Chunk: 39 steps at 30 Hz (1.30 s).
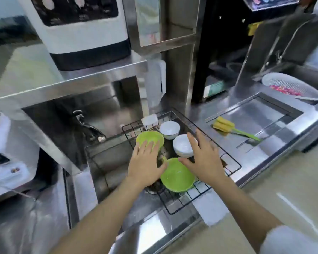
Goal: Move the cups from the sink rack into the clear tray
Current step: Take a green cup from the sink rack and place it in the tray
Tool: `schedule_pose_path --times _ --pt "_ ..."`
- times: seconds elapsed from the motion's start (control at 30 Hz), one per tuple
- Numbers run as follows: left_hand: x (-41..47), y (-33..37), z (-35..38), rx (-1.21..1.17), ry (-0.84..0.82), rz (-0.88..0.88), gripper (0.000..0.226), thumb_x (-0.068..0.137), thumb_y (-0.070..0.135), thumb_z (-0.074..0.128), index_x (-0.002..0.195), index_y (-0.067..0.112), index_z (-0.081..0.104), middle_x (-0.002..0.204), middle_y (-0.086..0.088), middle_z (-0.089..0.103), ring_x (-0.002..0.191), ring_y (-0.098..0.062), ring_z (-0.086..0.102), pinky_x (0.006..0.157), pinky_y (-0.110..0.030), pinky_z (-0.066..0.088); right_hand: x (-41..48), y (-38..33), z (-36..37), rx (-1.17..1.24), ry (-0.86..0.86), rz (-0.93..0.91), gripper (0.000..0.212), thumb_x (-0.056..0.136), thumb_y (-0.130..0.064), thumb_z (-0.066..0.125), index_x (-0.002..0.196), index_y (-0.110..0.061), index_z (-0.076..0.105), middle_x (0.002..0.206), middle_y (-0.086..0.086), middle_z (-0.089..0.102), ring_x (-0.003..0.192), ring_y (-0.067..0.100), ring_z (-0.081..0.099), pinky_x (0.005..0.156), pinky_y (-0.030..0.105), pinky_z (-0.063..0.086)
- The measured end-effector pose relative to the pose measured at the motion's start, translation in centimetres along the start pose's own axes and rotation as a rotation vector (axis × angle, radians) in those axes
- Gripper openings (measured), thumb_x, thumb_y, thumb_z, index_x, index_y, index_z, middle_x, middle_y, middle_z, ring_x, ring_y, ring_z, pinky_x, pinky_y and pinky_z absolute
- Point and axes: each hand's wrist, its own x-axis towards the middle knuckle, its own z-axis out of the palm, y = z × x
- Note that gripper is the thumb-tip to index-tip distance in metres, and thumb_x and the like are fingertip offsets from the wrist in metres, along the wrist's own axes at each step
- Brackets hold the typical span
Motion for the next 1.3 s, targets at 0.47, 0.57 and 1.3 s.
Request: schedule_pose_path --times 0.47,0.57,1.3 --pt "0.2 3.2 1.5 0.14 -0.273 -0.086 0.033 0.085 0.02 0.045 0.115 0.006 0.049 0.097 -0.009 0.067 0.105 -0.027 0.058 0.115 -0.05 -0.007 1.0 1.9 2.1 0.087 -0.706 0.194 0.018 0.091 -0.02 0.042 0.1 -0.006 0.049 0.115 0.017 0.058 0.104 0.034 0.056 0.076 0.037 0.04" --pt "0.2 3.3 1.5 0.04 -0.256 -0.14 0.023 0.084 0.015 0.046 0.105 0.007 0.05 0.089 -0.007 0.065 0.1 -0.026 0.06 0.115 -0.047 -0.001 1.1 1.8 2.2 0.12 -0.697 0.204 0.005 0.089 -0.011 0.04 0.09 -0.008 0.043 0.115 0.019 0.058 0.104 0.036 0.056 0.074 0.036 0.039" --pt "-6.4 -3.0 -12.4 -1.623 0.225 -0.57 0.054 0.078 0.056 0.059 0.116 0.019 0.05 0.112 0.003 0.062 0.092 -0.009 0.062 0.082 -0.038 0.051 1.5 -12.6 -4.4 0.522 0.21 -0.019 0.019 0.093 -0.018 0.047 0.103 -0.003 0.054 0.083 0.022 0.068 0.077 0.042 0.062 0.066 0.049 0.049"
